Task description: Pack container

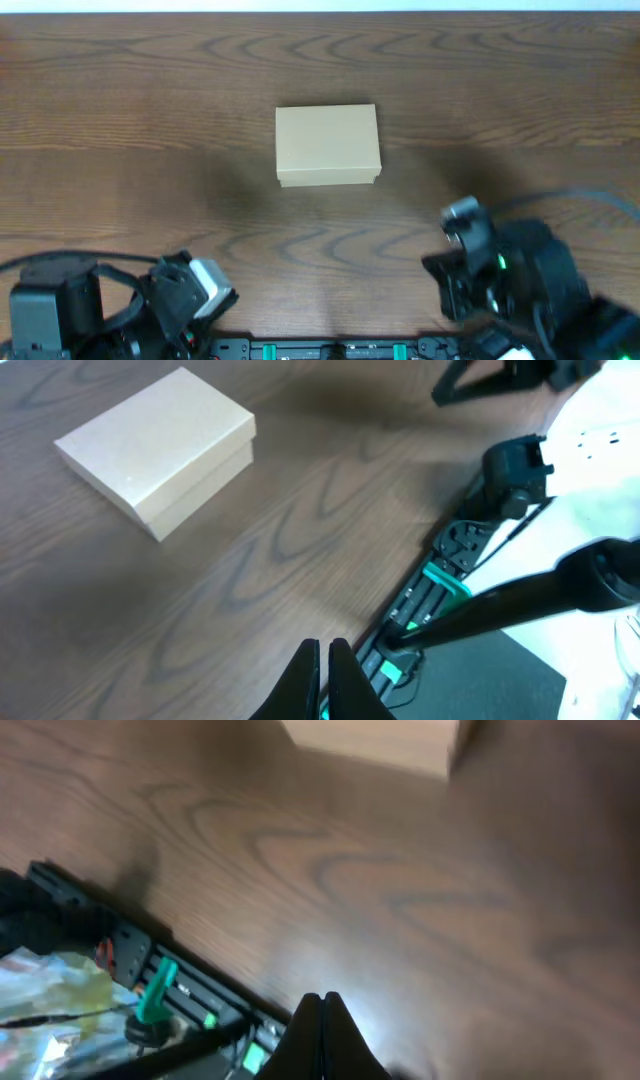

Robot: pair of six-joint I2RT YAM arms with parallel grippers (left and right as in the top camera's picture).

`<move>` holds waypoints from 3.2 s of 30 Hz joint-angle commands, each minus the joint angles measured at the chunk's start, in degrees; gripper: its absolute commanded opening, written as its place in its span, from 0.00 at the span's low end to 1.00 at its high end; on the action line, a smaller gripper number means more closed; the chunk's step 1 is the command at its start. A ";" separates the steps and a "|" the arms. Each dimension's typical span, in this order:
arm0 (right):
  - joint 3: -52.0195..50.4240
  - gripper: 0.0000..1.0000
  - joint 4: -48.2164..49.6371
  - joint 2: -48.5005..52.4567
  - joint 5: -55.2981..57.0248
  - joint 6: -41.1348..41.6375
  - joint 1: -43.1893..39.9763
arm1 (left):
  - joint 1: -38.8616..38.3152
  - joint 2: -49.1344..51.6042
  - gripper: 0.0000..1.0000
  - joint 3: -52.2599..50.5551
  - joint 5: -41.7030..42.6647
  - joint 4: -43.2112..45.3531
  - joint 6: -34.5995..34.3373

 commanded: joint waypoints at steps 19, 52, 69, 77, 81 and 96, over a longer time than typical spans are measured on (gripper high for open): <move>-12.07 0.99 1.46 -14.97 -3.08 25.42 0.72 | -0.17 -0.96 0.95 -1.29 -18.01 -3.89 0.44; -12.07 0.99 1.46 -14.97 -3.08 25.44 0.72 | 8.50 -29.77 0.95 -44.81 -37.92 45.31 -38.34; -12.07 0.99 1.46 -14.97 -3.08 25.44 0.72 | 8.02 -41.13 0.95 -72.65 -39.78 64.19 -44.04; -12.07 0.99 1.44 -14.97 -3.08 25.44 0.72 | 6.93 -41.13 0.95 -76.24 -40.92 68.61 -43.65; -12.07 0.99 1.44 -14.97 -3.08 25.44 0.72 | 6.91 -41.11 0.95 -76.22 -40.85 68.61 -43.60; -12.07 0.99 1.46 -14.97 -3.08 25.44 0.72 | 6.91 -41.09 0.95 -76.22 -40.85 68.61 -43.60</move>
